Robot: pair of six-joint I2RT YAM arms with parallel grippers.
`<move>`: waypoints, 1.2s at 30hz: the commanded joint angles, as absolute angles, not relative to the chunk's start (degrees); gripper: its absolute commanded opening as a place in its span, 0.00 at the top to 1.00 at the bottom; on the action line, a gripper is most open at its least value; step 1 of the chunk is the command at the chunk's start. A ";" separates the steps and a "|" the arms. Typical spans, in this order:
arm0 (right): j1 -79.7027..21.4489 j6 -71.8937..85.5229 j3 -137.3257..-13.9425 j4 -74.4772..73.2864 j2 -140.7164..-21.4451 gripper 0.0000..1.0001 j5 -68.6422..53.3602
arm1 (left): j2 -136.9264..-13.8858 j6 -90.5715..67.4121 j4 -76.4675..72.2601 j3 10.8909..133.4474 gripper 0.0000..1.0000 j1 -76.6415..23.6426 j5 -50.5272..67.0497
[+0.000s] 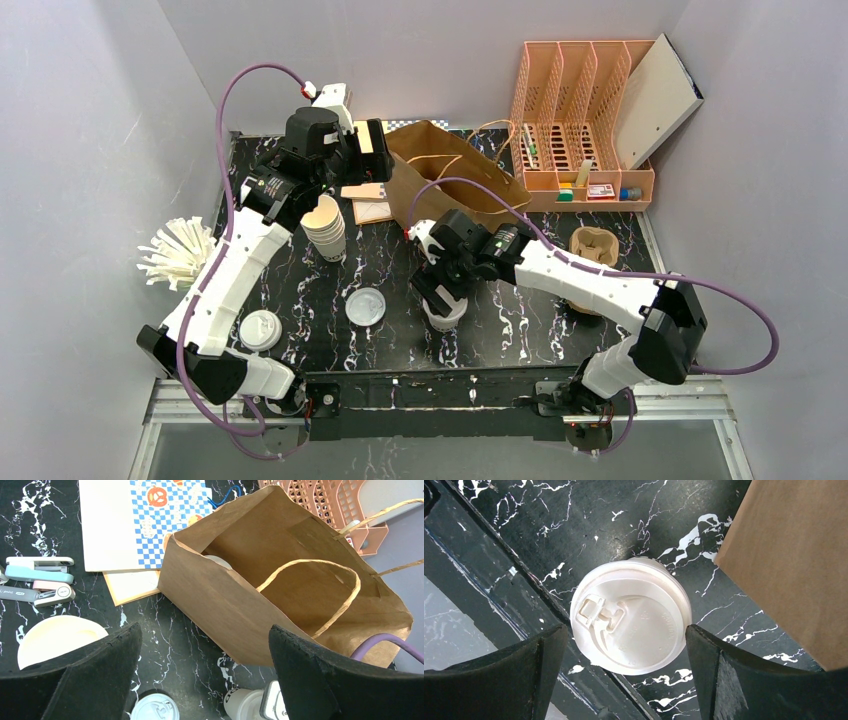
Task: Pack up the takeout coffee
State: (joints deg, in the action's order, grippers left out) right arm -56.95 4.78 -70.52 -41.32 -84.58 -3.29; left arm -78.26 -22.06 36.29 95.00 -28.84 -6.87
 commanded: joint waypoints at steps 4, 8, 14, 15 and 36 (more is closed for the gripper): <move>-56.77 2.57 -72.44 -42.73 -84.56 0.02 -0.40 | -77.86 -21.62 36.00 96.54 0.05 -28.74 -7.73; -56.85 1.85 -72.24 -42.87 -84.55 0.02 -0.29 | -77.96 -21.62 35.96 96.53 0.05 -28.74 -7.75; -58.01 1.80 -72.08 -42.85 -84.64 0.02 1.67 | -78.05 -21.56 35.81 96.43 0.04 -28.74 -7.82; -58.18 1.70 -72.05 -42.76 -84.72 0.02 1.76 | -78.11 -21.56 35.75 96.41 0.05 -28.74 -7.87; -60.29 2.28 -74.37 -43.98 -84.83 0.22 4.22 | -77.60 -21.32 35.60 95.51 0.04 -28.74 -8.33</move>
